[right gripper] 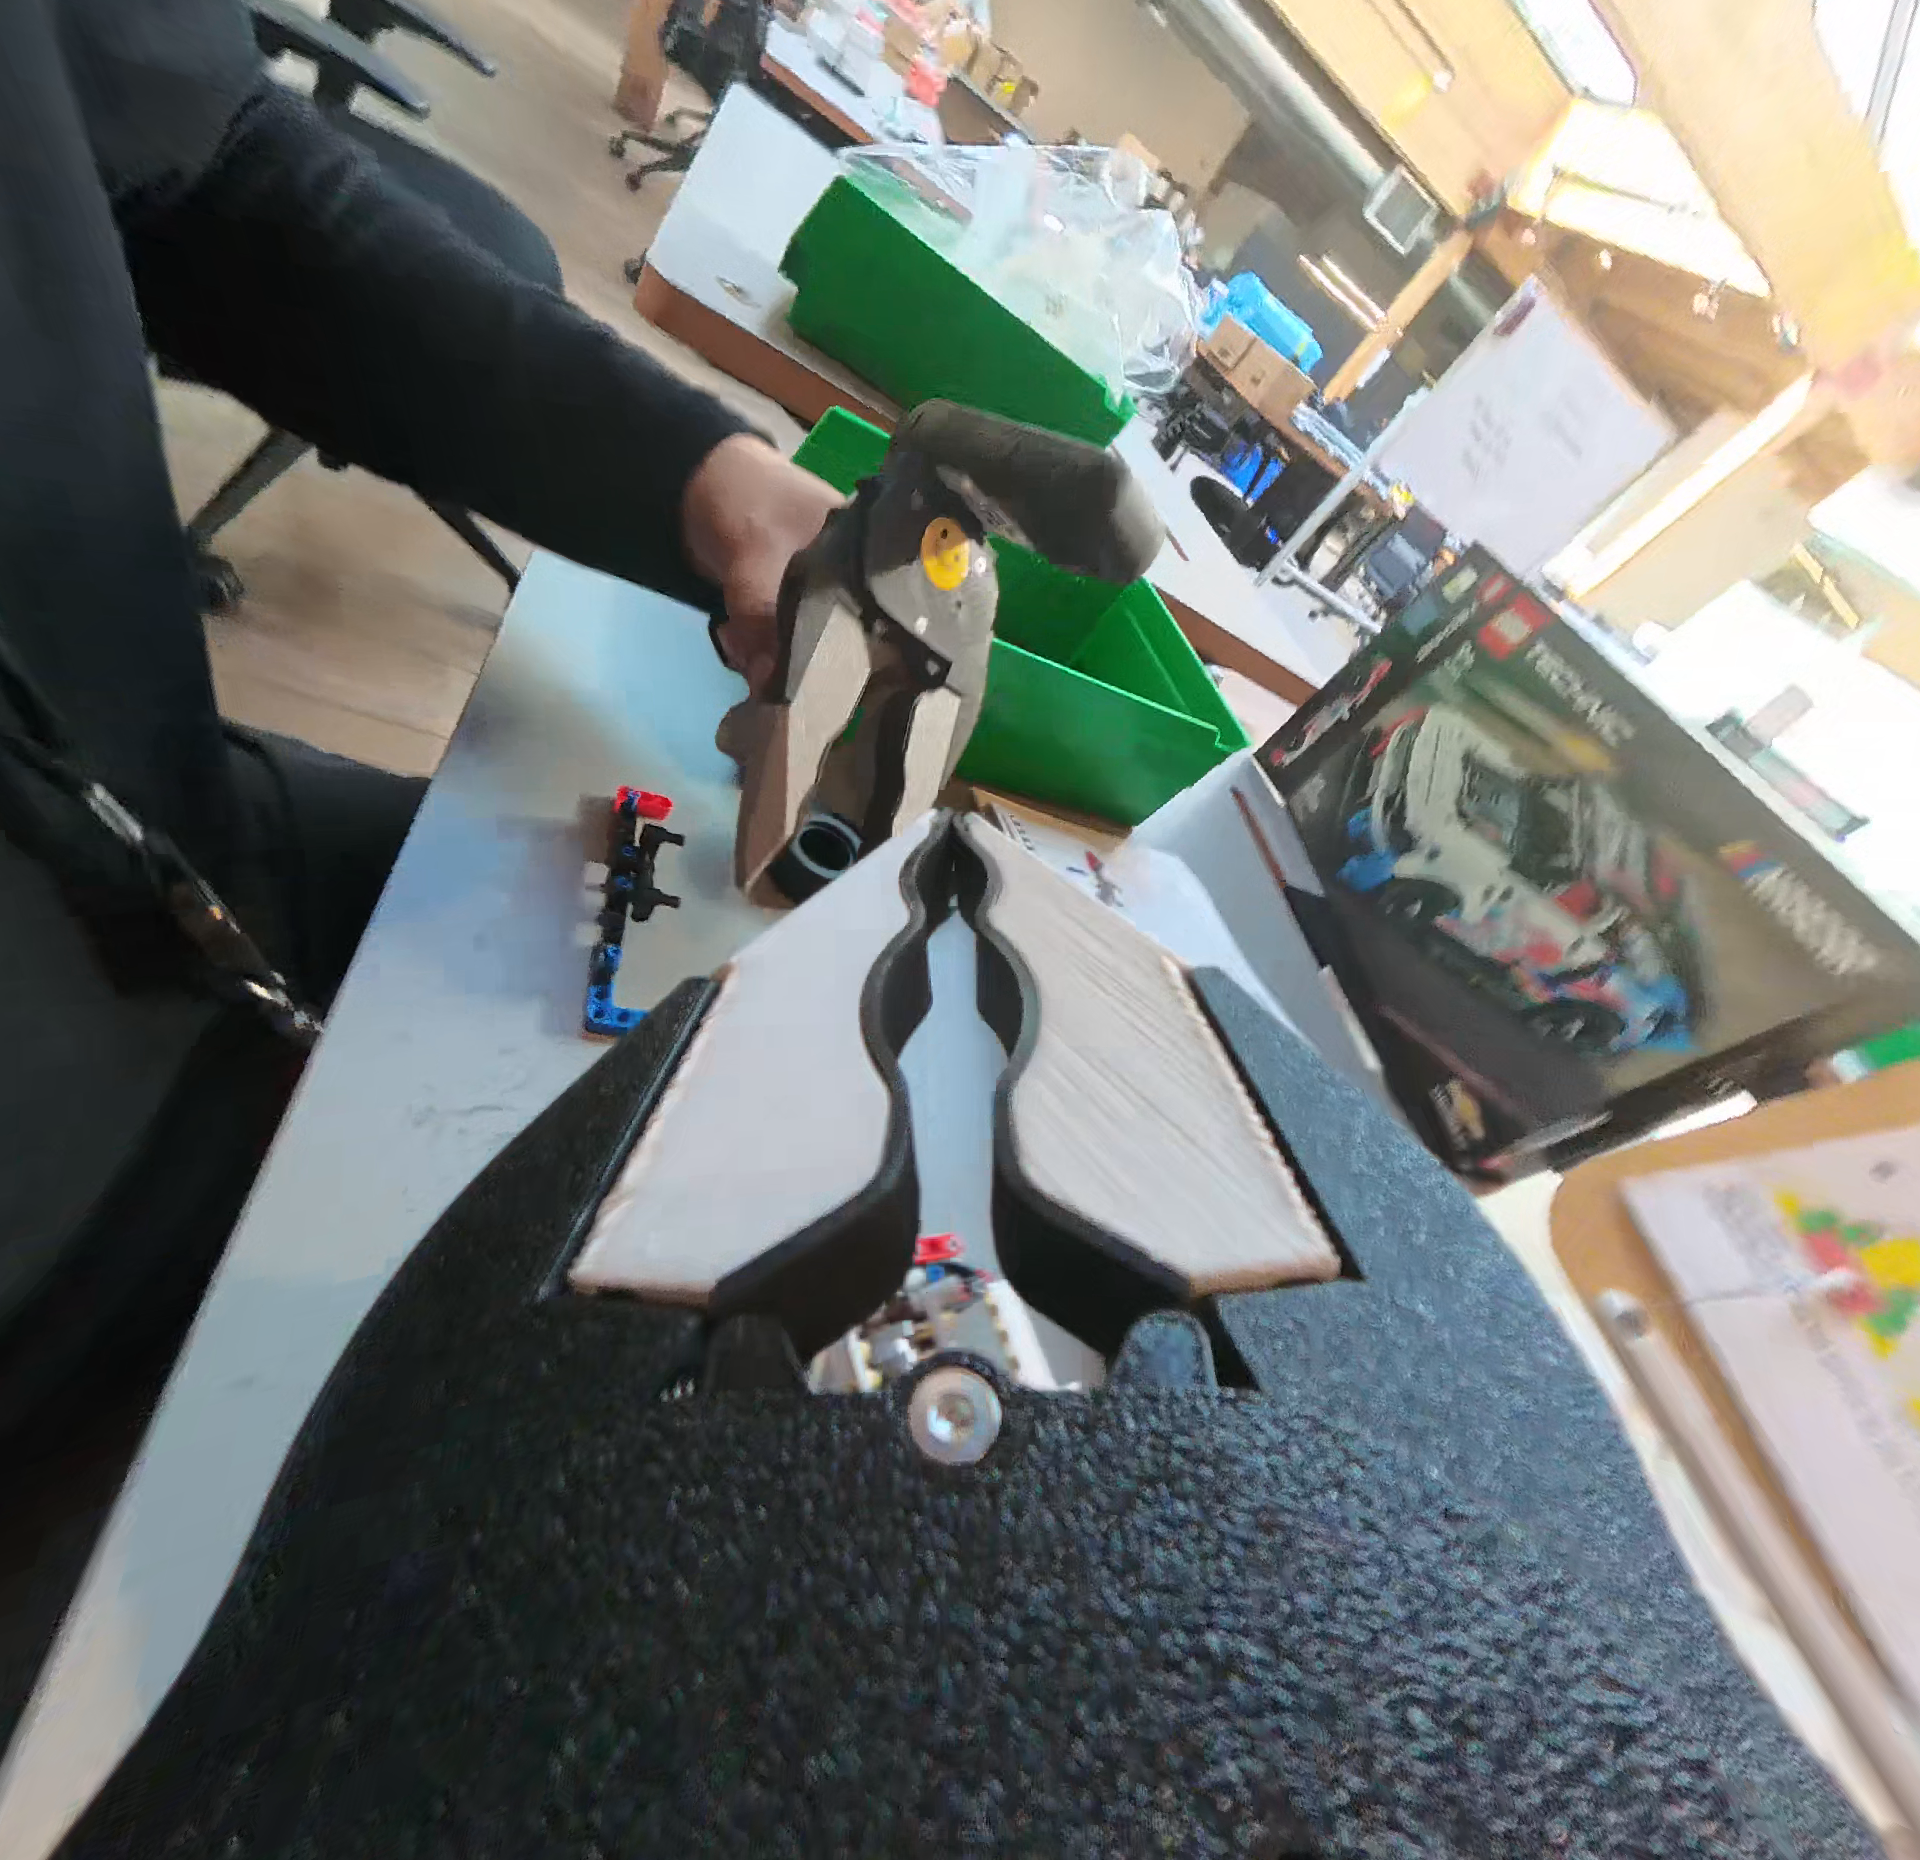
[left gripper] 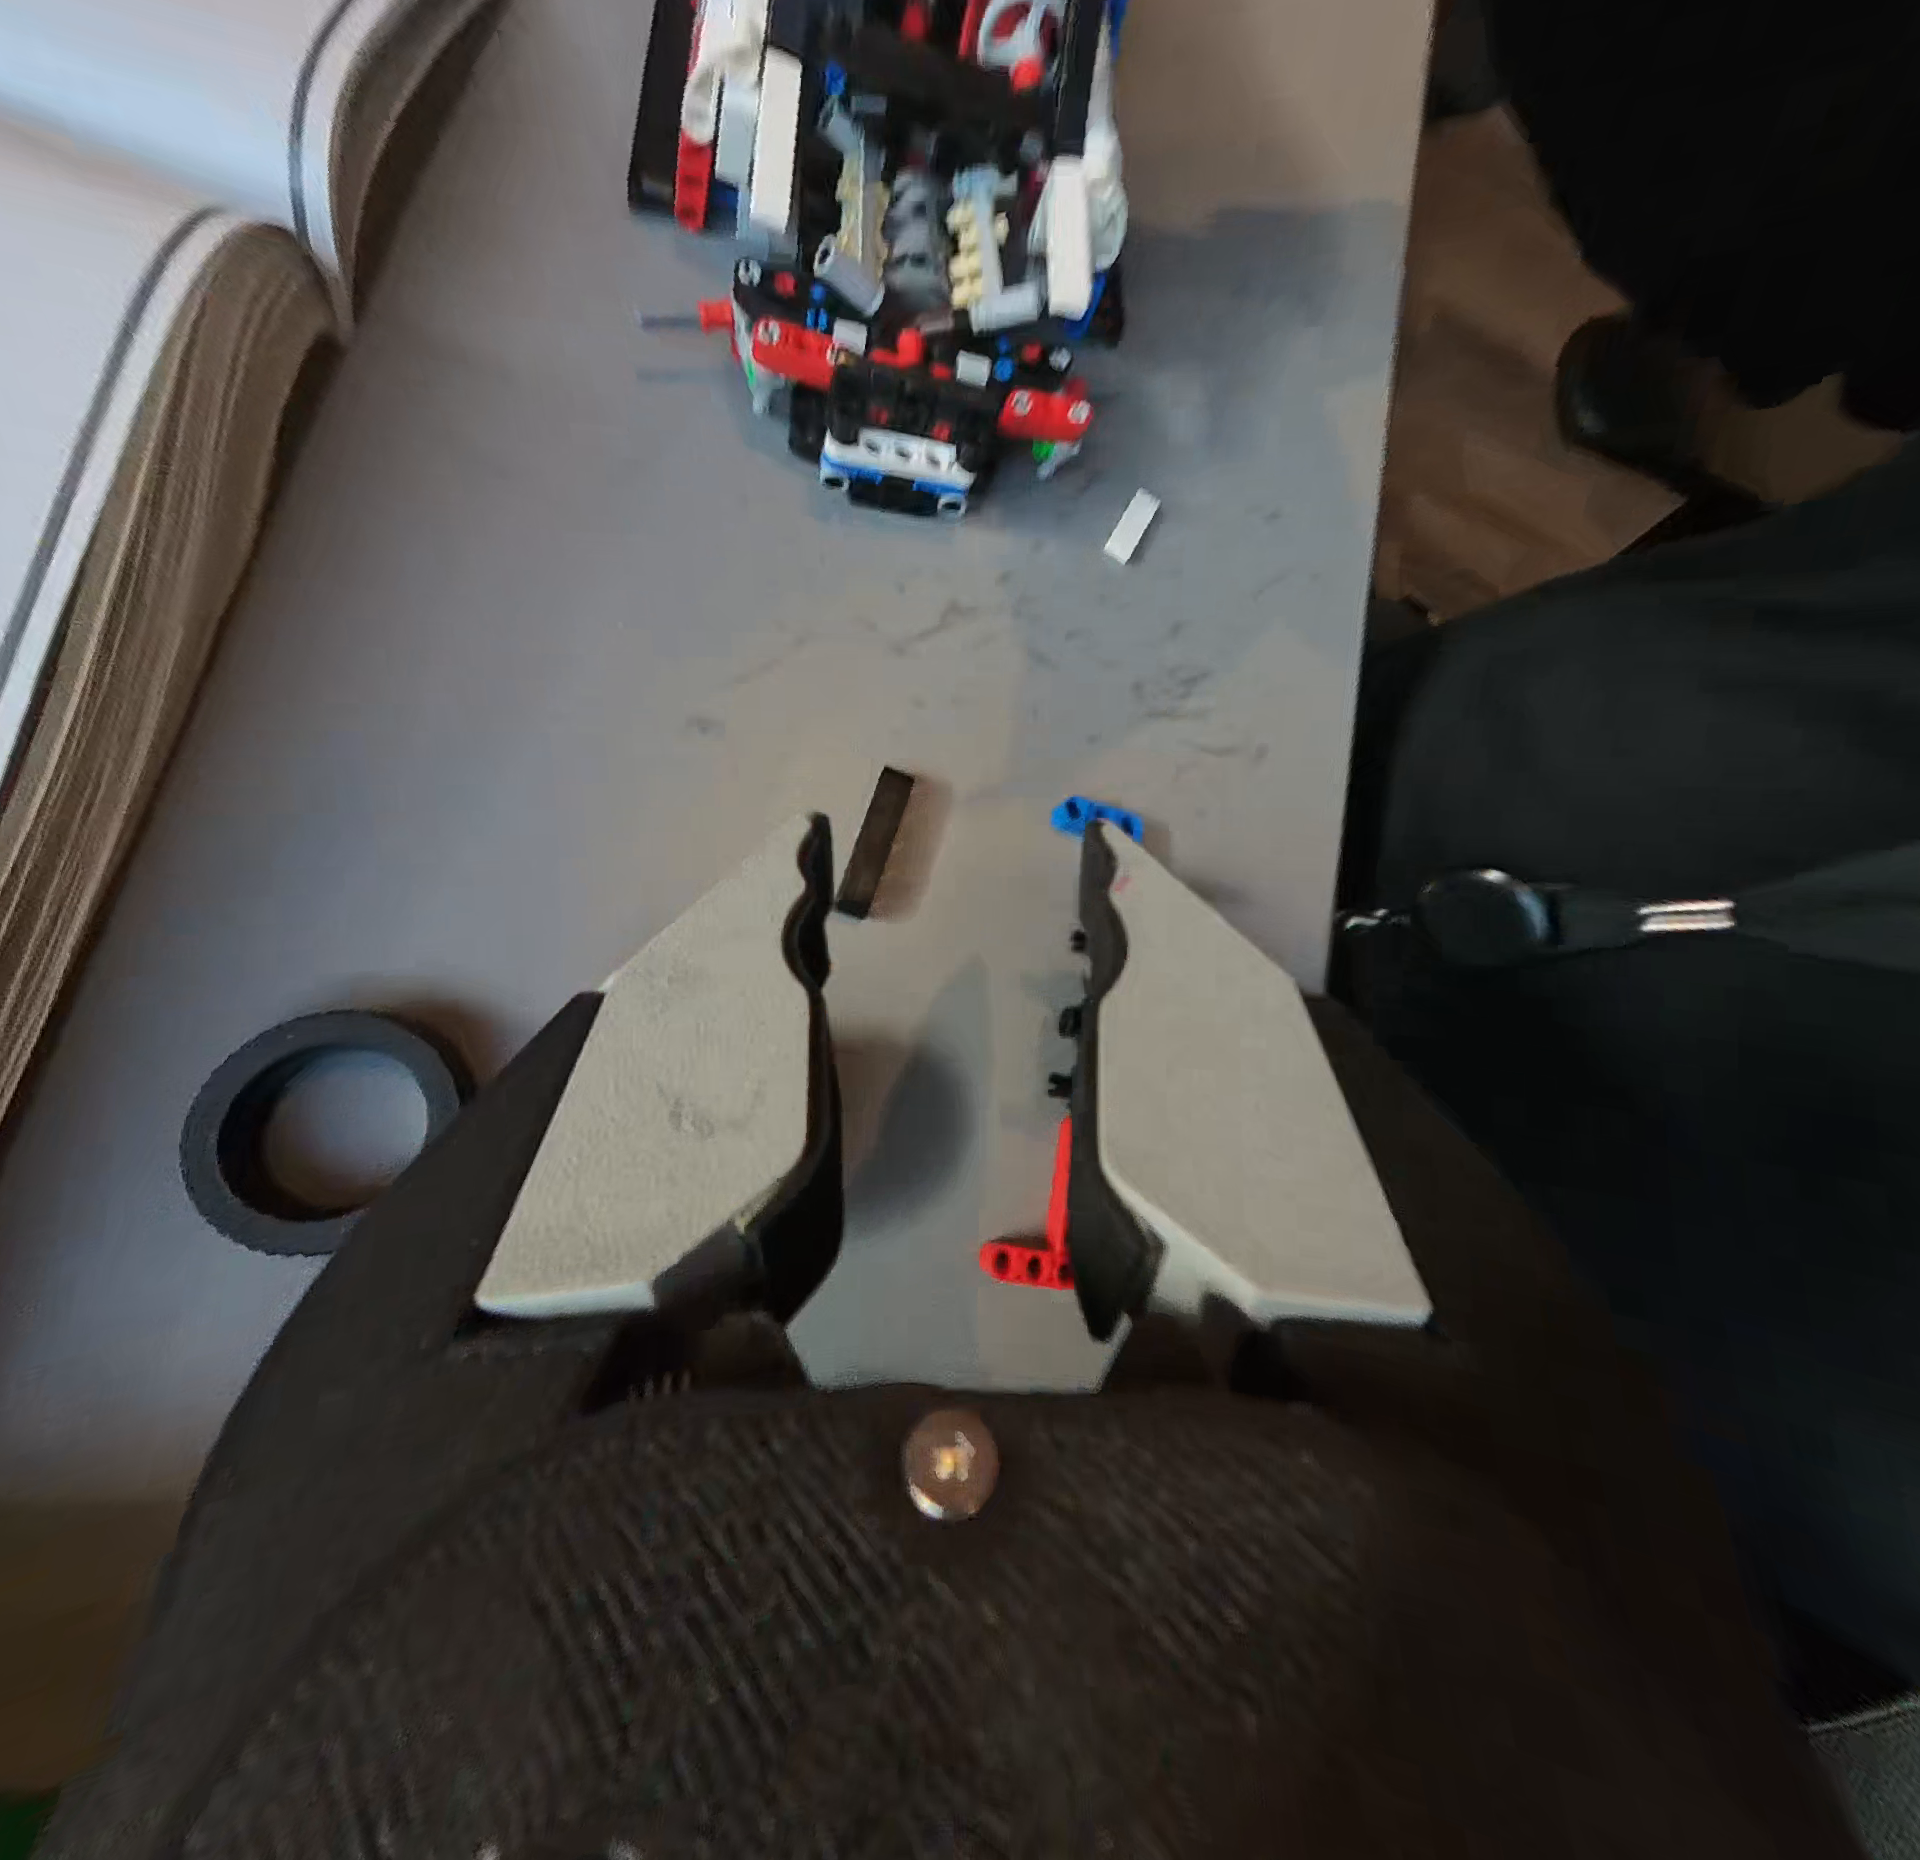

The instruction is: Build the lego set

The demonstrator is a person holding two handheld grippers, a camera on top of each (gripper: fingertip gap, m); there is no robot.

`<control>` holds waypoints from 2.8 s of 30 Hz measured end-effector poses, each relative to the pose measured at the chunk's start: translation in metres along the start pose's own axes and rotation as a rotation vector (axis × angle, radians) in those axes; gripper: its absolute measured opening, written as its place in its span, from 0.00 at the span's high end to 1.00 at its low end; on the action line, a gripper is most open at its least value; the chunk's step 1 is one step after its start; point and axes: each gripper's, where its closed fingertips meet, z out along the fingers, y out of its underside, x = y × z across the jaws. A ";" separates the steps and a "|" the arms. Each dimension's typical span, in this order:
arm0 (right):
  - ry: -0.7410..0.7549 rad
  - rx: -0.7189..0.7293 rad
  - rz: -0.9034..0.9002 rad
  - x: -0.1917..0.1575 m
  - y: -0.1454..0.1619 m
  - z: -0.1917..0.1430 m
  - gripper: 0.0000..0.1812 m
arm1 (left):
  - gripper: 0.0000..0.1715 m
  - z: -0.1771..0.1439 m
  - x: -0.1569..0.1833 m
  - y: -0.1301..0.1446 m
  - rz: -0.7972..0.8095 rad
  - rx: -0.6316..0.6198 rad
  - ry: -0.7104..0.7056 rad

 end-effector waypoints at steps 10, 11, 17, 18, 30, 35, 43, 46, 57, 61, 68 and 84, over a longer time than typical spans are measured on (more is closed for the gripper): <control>0.031 -0.134 0.303 -0.021 0.044 0.010 1.00 | 0.95 0.033 -0.003 0.034 -0.026 -0.229 -0.010; 0.029 -0.129 0.307 -0.022 0.043 0.009 1.00 | 0.97 0.035 -0.001 0.035 -0.038 -0.239 0.002; 0.051 -0.133 0.312 -0.020 0.041 -0.004 1.00 | 0.85 0.034 -0.005 0.030 -0.032 -0.232 -0.060; 0.054 -0.137 0.311 -0.020 0.042 -0.007 1.00 | 0.85 0.032 -0.006 0.029 -0.024 -0.231 -0.072; 0.072 -0.114 0.348 -0.022 0.039 -0.048 1.00 | 0.91 0.048 -0.004 0.023 0.347 -0.469 -0.022; 0.105 -0.108 0.371 -0.021 0.043 -0.084 1.00 | 0.97 0.058 0.008 0.005 0.280 -0.477 -0.043; 0.096 -0.197 0.368 -0.058 0.084 -0.137 1.00 | 0.97 0.145 0.092 -0.048 0.263 -0.310 -0.203; 0.103 -0.244 0.389 -0.072 0.105 -0.159 1.00 | 0.97 0.167 0.086 -0.058 0.387 -0.294 -0.416; 0.138 -0.326 0.593 -0.095 0.152 -0.174 1.00 | 0.81 0.174 0.111 -0.063 0.344 -0.269 -0.463; 0.160 -0.247 0.578 -0.084 0.133 -0.183 1.00 | 0.87 0.173 0.110 -0.062 0.237 -0.217 -0.346; 0.159 -0.212 0.539 -0.085 0.120 -0.191 1.00 | 0.93 0.168 0.107 -0.073 0.008 -0.147 -0.169; 0.157 -0.215 0.535 -0.086 0.120 -0.194 1.00 | 0.86 0.181 0.108 -0.068 0.087 -0.229 -0.176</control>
